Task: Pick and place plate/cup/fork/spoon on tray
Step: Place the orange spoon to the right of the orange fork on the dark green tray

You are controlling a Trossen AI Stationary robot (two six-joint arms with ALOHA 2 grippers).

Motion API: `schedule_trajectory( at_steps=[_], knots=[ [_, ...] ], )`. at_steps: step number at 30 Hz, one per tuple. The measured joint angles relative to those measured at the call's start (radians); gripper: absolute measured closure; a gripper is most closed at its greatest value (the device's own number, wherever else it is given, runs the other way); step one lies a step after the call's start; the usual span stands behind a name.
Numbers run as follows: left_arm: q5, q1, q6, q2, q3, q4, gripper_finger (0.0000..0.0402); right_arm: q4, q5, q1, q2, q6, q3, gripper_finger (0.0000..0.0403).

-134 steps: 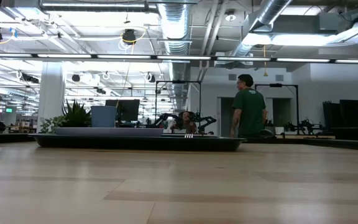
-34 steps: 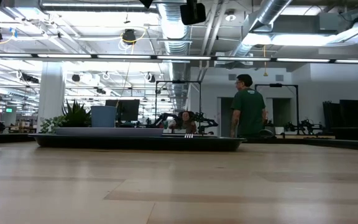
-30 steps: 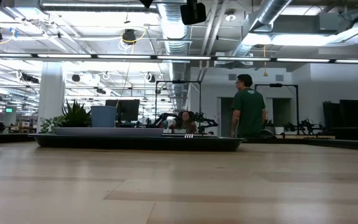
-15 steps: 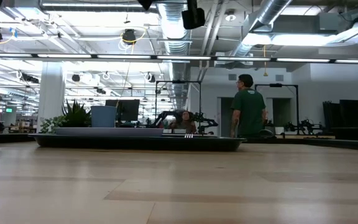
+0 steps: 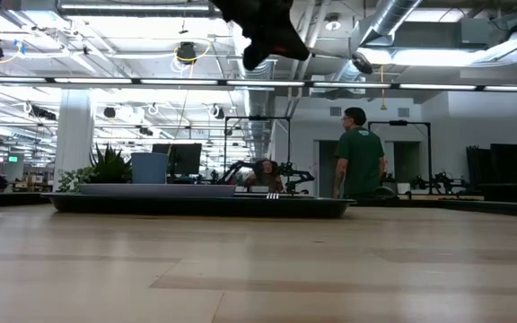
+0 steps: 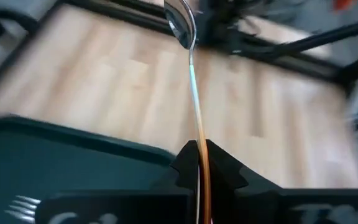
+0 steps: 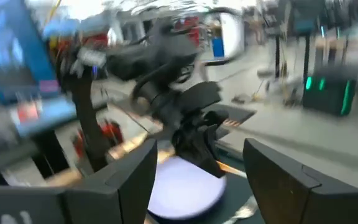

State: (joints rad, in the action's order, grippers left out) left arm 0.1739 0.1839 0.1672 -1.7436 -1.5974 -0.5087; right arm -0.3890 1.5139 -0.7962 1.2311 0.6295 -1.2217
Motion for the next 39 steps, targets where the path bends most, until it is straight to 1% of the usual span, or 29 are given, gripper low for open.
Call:
schedule_trajectory(
  at_steps=[2, 4, 6, 9, 11, 13, 14, 18, 21, 27, 30, 33, 36, 37, 39],
  knots=[
    [-0.118, -0.033, -0.076, 0.008, 0.000, -0.011, 0.0401, -0.015, -0.015, 0.030, -0.023, 0.132, 0.000, 0.0144],
    [-0.254, -0.070, -0.153, 0.018, 0.000, -0.036, 0.0401, -0.059, -0.066, 0.069, -0.050, 0.270, 0.000, 0.0145],
    [-0.423, -0.112, -0.244, 0.030, 0.000, -0.052, 0.0401, -0.145, -0.149, 0.115, -0.078, 0.416, 0.000, 0.0145],
    [-0.726, -0.181, -0.412, 0.040, 0.000, -0.061, 0.0401, -0.317, -0.302, 0.197, -0.118, 0.648, 0.000, 0.0145],
    [-0.933, -0.223, -0.542, 0.041, 0.000, -0.045, 0.0401, -0.432, -0.406, 0.248, -0.130, 0.772, 0.000, 0.0145],
    [-1.086, -0.256, -0.654, 0.041, 0.000, -0.021, 0.0401, -0.515, -0.483, 0.295, -0.134, 0.851, 0.000, 0.0145],
    [-1.136, -0.269, -0.694, 0.041, 0.000, -0.008, 0.0401, -0.536, -0.507, 0.317, -0.135, 0.871, 0.000, 0.0145],
    [-1.250, -0.309, -0.780, 0.041, 0.000, 0.023, 0.0401, -0.514, -0.588, 0.397, -0.135, 0.881, 0.000, 0.0145],
    [-1.325, -0.328, -0.835, 0.041, 0.000, 0.054, 0.0401, -0.425, -0.640, 0.457, -0.134, 0.798, 0.000, 0.0145],
    [-1.342, -0.339, -0.873, 0.041, 0.000, 0.082, 0.0401, -0.185, -0.727, 0.599, -0.133, 0.549, 0.000, 0.0145],
    [-1.342, -0.345, -0.890, 0.041, 0.000, 0.081, 0.0402, -0.103, -0.798, 0.675, -0.134, 0.472, 0.000, 0.0145],
    [-1.337, -0.349, -0.897, 0.041, 0.000, 0.082, 0.0402, -0.057, -0.911, 0.756, -0.132, 0.420, 0.000, 0.0145],
    [-1.335, -0.350, -0.897, 0.041, 0.000, 0.082, 0.0402, -0.048, -1.007, 0.830, -0.111, 0.411, 0.000, 0.0145],
    [-1.337, -0.350, -0.897, 0.041, 0.000, 0.082, 0.0402, -0.053, -1.029, 0.849, -0.105, 0.408, 0.001, 0.0145],
    [-1.341, -0.351, -0.897, 0.041, 0.000, 0.082, 0.0402, -0.044, -1.042, 0.880, -0.090, 0.407, 0.001, 0.0145]
  ],
)
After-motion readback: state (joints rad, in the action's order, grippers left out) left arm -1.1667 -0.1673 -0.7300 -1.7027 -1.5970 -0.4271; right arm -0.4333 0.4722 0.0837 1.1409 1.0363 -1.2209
